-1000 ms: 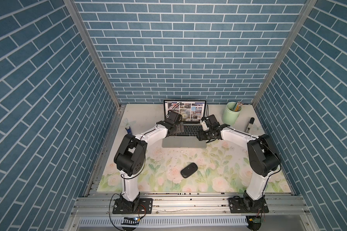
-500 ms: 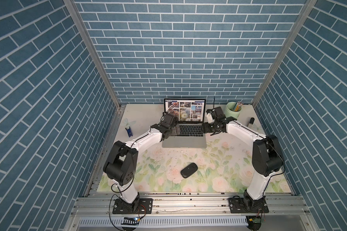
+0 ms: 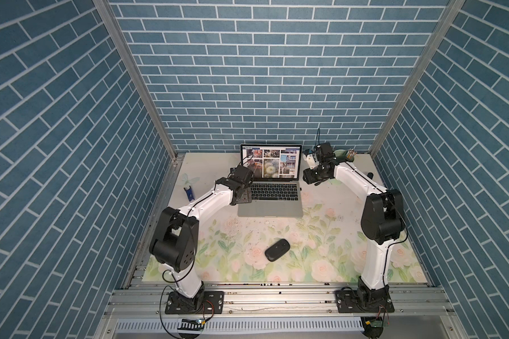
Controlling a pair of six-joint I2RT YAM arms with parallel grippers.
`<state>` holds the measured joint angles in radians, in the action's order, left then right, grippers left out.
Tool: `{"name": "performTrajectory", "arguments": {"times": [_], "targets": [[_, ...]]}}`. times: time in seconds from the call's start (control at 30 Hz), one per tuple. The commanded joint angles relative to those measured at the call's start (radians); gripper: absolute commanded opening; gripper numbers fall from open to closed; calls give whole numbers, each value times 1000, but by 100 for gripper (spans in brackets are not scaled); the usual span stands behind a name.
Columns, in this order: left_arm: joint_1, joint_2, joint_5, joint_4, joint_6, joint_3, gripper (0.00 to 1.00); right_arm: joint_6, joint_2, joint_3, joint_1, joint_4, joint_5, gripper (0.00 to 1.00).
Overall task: Remove the wireless mouse receiver from the laptop
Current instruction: Move the laptop to the center of the board.
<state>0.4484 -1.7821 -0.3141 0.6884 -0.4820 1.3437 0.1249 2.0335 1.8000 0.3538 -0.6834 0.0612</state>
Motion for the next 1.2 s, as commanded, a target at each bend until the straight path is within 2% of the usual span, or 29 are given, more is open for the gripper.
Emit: {"name": "performTrajectory", "arguments": {"times": [0.0,0.13,0.23,0.3,0.43,0.5,0.67,0.83,1.17], "targets": [[-1,-61,-98,264,5,104,93,383,11,145,3,-186,-133,53],[-3,-54,-35,236,21,114,95,738,2,155,10,-284,-154,56],[-30,-53,77,185,30,86,97,908,35,199,5,-392,-79,56],[-52,-57,140,170,12,66,97,955,66,224,2,-439,-20,56],[-64,-53,285,117,-36,12,97,979,124,229,2,-465,92,56],[-66,-59,311,92,-43,-12,98,990,152,230,4,-469,118,56],[-95,-131,325,75,-28,-7,97,1030,224,249,3,-460,120,55],[-114,-209,312,112,-1,64,97,1070,263,270,3,-431,138,55],[-130,-289,284,153,18,132,96,1108,328,279,1,-419,140,54]]}}
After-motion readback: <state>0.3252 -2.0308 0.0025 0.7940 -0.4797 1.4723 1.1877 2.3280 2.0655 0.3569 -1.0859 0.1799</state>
